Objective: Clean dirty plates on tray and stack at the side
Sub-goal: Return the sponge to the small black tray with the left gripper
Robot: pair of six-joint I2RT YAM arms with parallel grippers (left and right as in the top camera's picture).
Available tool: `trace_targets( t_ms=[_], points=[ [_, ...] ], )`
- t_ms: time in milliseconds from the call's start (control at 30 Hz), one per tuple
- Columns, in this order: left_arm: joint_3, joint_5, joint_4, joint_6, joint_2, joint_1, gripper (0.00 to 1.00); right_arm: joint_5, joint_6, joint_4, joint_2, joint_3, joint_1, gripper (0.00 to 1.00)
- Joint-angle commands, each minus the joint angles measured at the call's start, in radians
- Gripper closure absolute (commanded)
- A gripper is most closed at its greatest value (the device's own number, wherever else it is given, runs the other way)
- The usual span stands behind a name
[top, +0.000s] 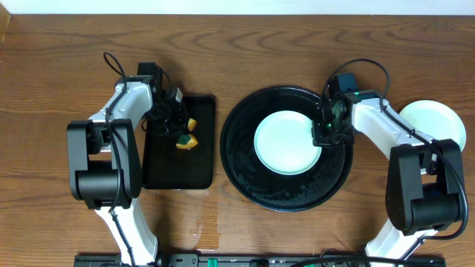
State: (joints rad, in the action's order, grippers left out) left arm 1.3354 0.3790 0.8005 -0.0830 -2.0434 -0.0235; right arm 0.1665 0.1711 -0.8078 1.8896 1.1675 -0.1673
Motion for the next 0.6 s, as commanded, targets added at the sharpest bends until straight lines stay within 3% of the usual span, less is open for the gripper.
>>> trace_targets(
  t_ms=[0,567],
  points=[
    [-0.024,-0.235,0.0,-0.035,-0.037,-0.009,0.93,-0.065,-0.008,-0.015,0.003,-0.023,-0.01,0.98],
    [-0.031,-0.233,0.082,-0.114,0.134,0.026,0.92,-0.065,-0.008,-0.015,0.003,-0.023,-0.01,0.98]
  ],
)
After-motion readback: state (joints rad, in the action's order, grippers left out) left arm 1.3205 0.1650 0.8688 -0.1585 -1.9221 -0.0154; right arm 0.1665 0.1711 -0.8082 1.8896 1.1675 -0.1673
